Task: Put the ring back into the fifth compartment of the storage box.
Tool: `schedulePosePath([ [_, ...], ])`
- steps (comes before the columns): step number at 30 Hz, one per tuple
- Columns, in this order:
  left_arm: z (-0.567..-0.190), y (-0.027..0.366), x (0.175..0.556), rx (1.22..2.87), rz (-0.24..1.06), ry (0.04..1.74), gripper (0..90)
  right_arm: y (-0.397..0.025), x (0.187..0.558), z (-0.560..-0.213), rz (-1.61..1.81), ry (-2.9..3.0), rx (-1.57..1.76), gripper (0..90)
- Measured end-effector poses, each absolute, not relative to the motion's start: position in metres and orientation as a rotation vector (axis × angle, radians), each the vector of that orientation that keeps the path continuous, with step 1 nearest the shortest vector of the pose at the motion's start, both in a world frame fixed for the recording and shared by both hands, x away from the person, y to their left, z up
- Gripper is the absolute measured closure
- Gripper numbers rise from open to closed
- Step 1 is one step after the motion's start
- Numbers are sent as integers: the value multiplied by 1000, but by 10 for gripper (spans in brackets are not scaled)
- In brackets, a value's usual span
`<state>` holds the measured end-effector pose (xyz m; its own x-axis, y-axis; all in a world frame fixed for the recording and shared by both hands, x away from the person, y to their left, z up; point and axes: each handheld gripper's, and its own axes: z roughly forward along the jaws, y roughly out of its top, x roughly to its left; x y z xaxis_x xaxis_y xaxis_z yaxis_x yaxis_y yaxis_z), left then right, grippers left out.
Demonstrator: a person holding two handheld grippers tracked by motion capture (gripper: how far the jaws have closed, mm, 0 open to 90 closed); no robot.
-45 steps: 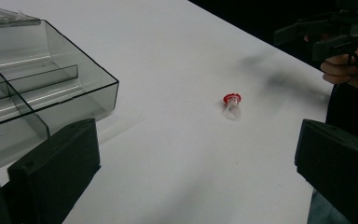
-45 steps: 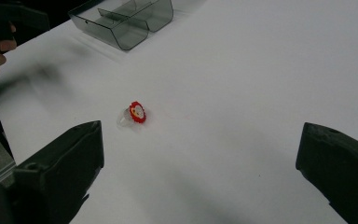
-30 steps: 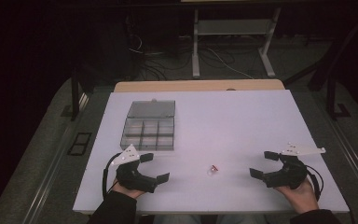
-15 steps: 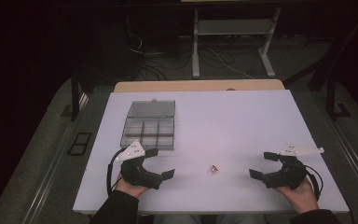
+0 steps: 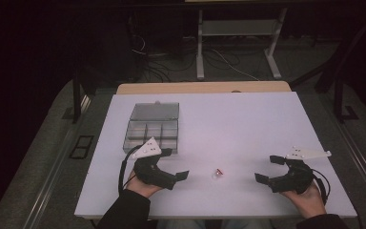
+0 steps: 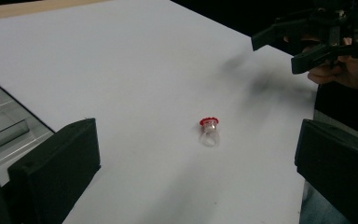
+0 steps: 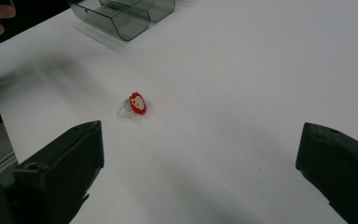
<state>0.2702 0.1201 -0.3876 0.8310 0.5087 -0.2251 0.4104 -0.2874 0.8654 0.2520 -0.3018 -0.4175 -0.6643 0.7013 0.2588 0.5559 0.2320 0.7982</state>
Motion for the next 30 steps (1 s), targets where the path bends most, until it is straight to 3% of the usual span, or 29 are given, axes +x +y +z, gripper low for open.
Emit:
schedulePosePath([
  [30,-397,68,286,2054,28,618,0,-302,252,-418,1410,2346,1196,3],
])
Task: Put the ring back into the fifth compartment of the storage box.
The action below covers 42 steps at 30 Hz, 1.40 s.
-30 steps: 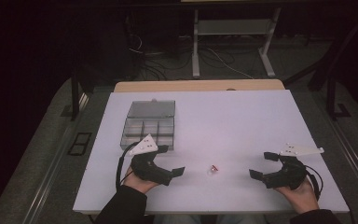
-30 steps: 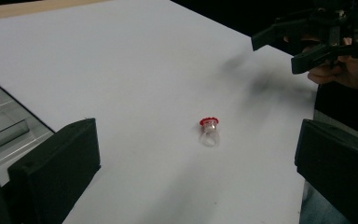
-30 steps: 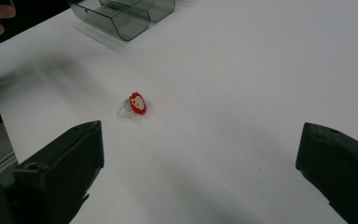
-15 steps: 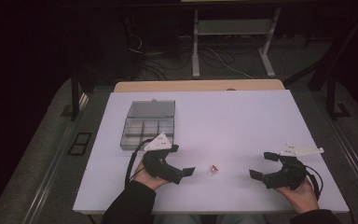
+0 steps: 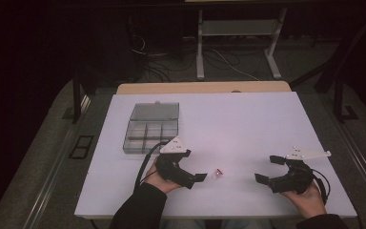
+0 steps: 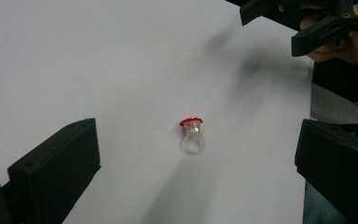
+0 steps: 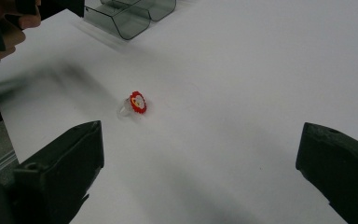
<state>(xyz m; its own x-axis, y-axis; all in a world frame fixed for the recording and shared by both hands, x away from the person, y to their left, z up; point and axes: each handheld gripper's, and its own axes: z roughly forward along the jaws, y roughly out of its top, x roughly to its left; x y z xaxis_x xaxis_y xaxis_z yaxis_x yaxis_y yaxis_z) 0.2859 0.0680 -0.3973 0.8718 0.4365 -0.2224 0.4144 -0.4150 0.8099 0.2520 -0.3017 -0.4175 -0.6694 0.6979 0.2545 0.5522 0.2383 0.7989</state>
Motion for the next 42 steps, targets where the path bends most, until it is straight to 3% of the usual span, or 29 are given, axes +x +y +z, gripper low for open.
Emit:
schedulePosePath([
  [42,-431,18,296,2226,-36,540,0,-300,252,-419,1388,2368,1163,3],
])
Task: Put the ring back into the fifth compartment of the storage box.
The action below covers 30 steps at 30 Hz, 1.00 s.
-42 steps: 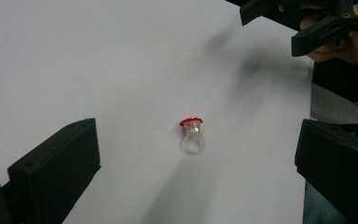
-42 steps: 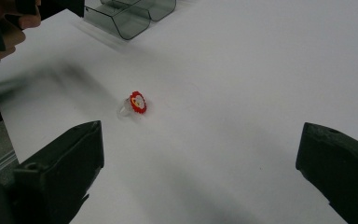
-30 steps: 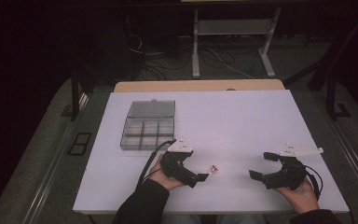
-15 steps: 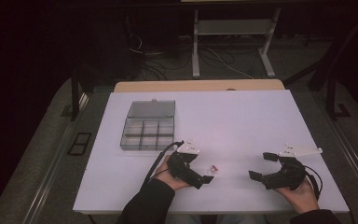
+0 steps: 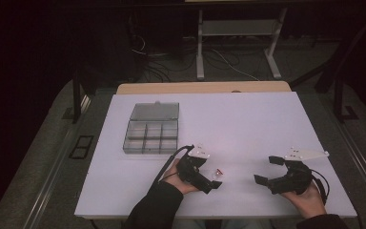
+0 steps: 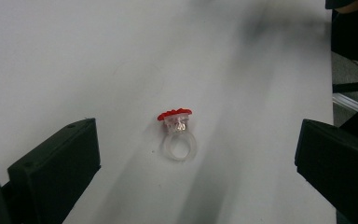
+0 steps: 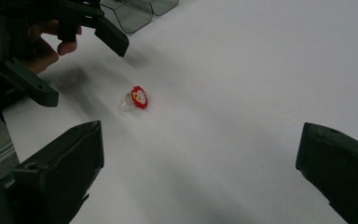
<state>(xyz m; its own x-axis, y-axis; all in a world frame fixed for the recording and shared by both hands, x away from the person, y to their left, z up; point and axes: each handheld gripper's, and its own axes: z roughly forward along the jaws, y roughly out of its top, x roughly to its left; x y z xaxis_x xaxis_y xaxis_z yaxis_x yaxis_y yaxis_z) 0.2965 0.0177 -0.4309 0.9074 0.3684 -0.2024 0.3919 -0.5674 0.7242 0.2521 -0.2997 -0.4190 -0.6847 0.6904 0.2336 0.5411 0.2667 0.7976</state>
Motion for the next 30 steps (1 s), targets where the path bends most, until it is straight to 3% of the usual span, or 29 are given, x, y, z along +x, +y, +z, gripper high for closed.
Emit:
schedulePosePath([
  [9,-436,11,299,2257,-40,538,14,-299,252,-419,1386,2373,1164,3],
  [24,-439,1,302,2311,8,529,148,-300,252,-419,1388,2377,1162,3],
  [30,-442,-4,303,2321,12,533,254,-300,252,-419,1393,2374,1158,3],
])
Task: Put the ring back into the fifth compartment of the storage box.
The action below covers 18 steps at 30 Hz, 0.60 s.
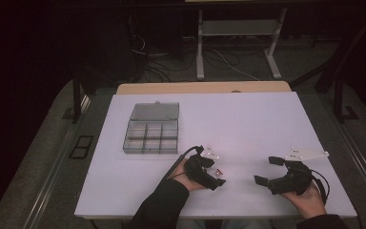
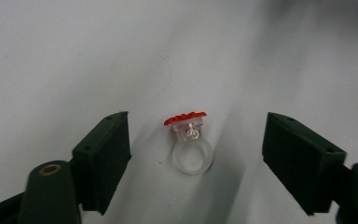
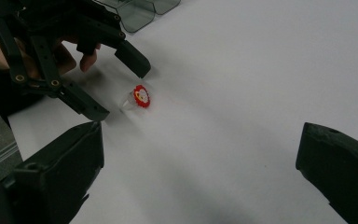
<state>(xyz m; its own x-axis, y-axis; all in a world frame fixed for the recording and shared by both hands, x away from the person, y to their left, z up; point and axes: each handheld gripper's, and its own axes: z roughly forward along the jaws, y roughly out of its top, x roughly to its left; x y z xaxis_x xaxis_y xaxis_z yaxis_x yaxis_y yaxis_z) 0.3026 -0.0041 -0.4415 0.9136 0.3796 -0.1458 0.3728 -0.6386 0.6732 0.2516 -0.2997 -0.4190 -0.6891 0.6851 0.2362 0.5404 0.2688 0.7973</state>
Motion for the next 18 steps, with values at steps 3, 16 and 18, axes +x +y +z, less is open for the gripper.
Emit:
schedulePosePath([
  [3,-442,-6,303,2328,17,524,289,-300,252,-419,1392,2376,1158,3],
  [16,-444,-14,304,2349,66,496,538,-300,251,-419,1391,2374,1156,3],
  [18,-444,-13,305,2362,74,489,605,-300,251,-419,1388,2375,1155,3],
])
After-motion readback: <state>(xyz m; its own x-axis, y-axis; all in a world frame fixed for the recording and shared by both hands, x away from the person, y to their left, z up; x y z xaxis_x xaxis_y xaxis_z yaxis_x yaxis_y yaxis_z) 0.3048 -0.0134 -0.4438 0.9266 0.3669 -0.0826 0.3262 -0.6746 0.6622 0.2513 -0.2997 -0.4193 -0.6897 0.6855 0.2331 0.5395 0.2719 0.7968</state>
